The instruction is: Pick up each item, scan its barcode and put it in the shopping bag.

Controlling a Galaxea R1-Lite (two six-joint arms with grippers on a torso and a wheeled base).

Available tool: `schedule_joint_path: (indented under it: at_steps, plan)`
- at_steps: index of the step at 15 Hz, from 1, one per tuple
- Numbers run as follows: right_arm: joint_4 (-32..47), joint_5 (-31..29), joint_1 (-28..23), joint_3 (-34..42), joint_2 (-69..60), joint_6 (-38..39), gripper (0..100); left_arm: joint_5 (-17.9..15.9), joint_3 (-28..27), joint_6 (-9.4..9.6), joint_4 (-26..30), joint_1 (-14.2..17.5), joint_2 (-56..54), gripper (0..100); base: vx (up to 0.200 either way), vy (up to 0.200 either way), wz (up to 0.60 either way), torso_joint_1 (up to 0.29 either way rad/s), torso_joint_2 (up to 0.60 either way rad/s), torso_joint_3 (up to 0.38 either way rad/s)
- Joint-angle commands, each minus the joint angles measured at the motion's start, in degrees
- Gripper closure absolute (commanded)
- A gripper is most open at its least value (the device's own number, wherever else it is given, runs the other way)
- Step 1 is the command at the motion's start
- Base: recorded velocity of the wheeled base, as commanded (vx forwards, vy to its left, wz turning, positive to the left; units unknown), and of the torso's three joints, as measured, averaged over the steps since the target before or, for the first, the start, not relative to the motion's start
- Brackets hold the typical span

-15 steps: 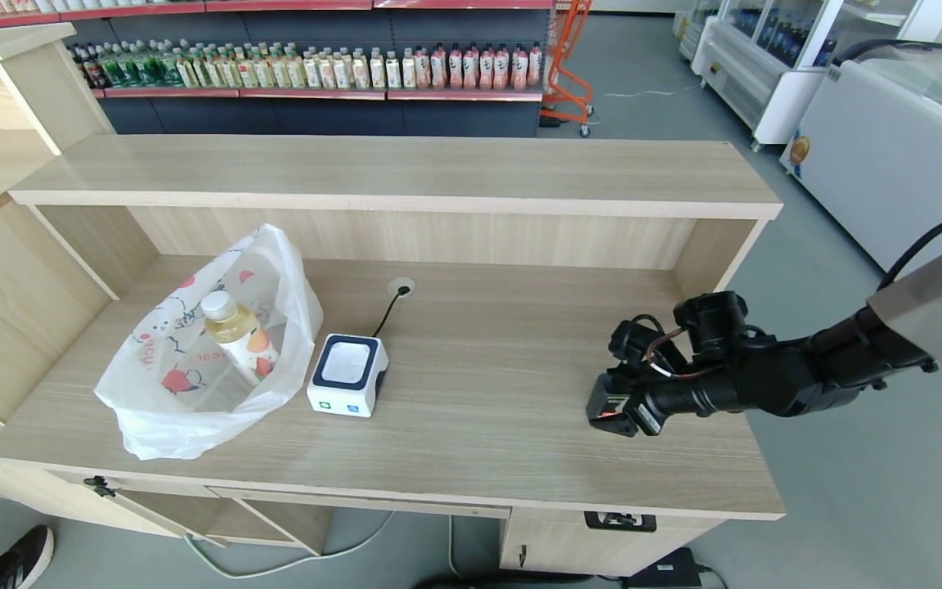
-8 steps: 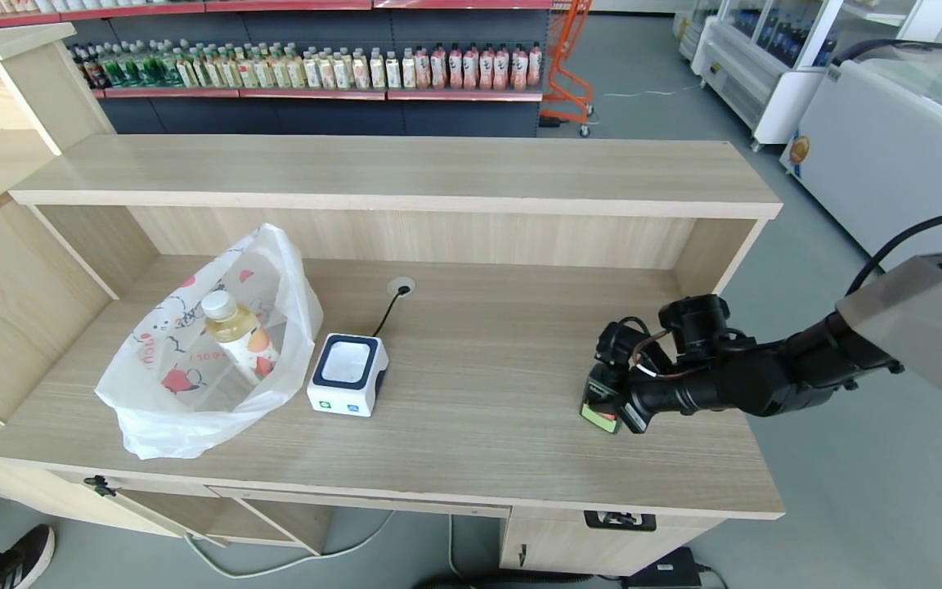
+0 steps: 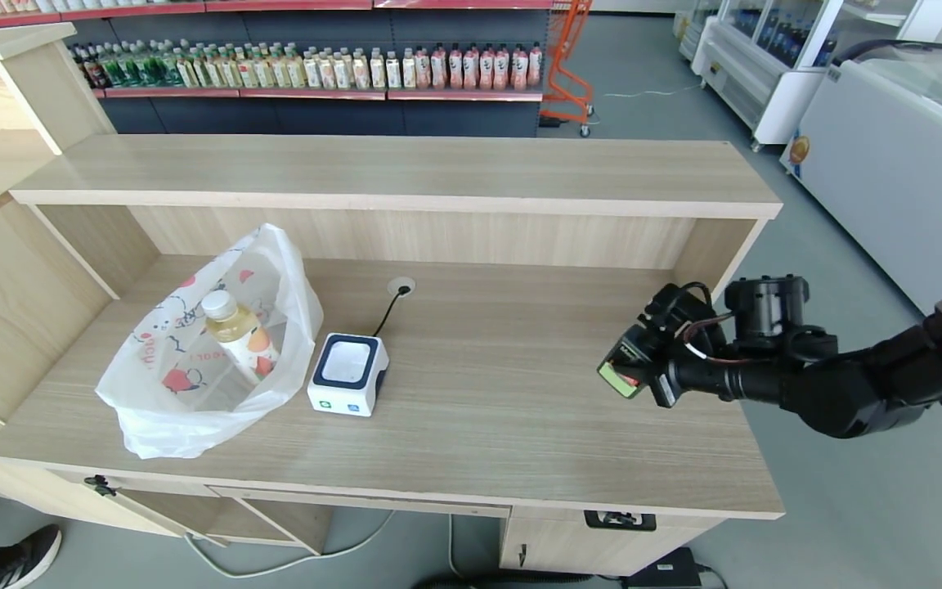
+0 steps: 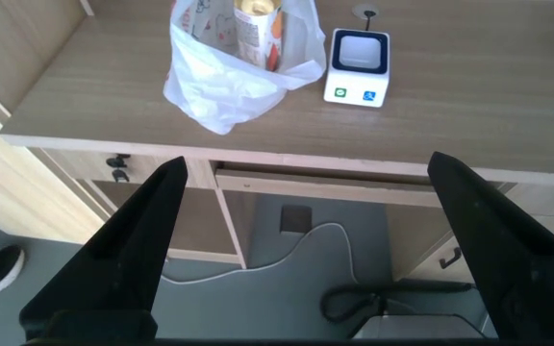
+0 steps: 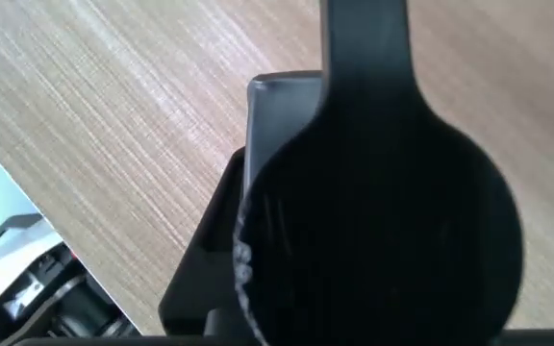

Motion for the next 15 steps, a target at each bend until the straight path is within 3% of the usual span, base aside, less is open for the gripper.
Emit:
schedule_joint_path:
  at_steps: [1,2,3,4,6,8,9,10,12,13,15]
  plan:
    - [-8.0,0.3,-5.0,9.2,-10.4,-0.8,100,0.0,0.0,0.0,0.0,0.0,0.0,0,0.0,0.0,0.0,0.0,0.0,0.0]
    - [-16.5,0.6,-6.7,19.3,-16.9,-13.6,100,0.0,0.0,0.0,0.0,0.0,0.0,0,0.0,0.0,0.0,0.0,0.0,0.0]
    - [-19.4,0.6,-7.6,22.0,-18.4,-17.9,100,0.0,0.0,-0.09,0.0,0.0,0.0,0,0.0,0.0,0.0,0.0,0.0,0.0]
    - [-26.4,3.4,-9.7,28.4,-20.9,-32.6,100,0.0,0.0,-0.09,0.0,0.0,0.0,0,0.0,0.0,0.0,0.0,0.0,0.0]
    - [-25.9,20.1,-10.1,28.4,-20.3,-49.7,100,0.0,0.0,-0.09,0.0,0.0,0.0,0,0.0,0.0,0.0,0.0,0.0,0.0]
    - [-25.8,35.0,-9.0,27.9,-19.8,-76.3,100,0.0,0.0,-0.09,0.0,0.0,0.0,0,0.0,0.0,0.0,0.0,0.0,0.0]
    - [-25.7,38.7,-8.2,27.9,-19.9,-81.7,100,0.0,0.0,0.0,0.0,0.0,0.0,0,0.0,0.0,0.0,0.0,0.0,0.0]
    - [-24.7,46.1,-6.6,28.7,-21.6,-94.1,100,0.0,0.0,0.0,0.0,0.0,0.0,0,0.0,0.0,0.0,0.0,0.0,0.0]
    - [-10.6,50.2,-5.3,29.1,-23.7,-115.1,100,0.0,0.0,-0.09,0.0,0.0,0.0,0,0.0,0.0,0.0,0.0,0.0,0.0]
    - [0.6,51.5,-5.2,28.5,-24.2,-122.3,100,0.0,0.0,-0.09,0.0,0.0,0.0,0,0.0,0.0,0.0,0.0,0.0,0.0]
    - [12.1,51.6,-4.6,27.7,-27.1,-131.0,100,0.0,0.0,-0.09,0.0,0.0,0.0,0,0.0,0.0,0.0,0.0,0.0,0.0]
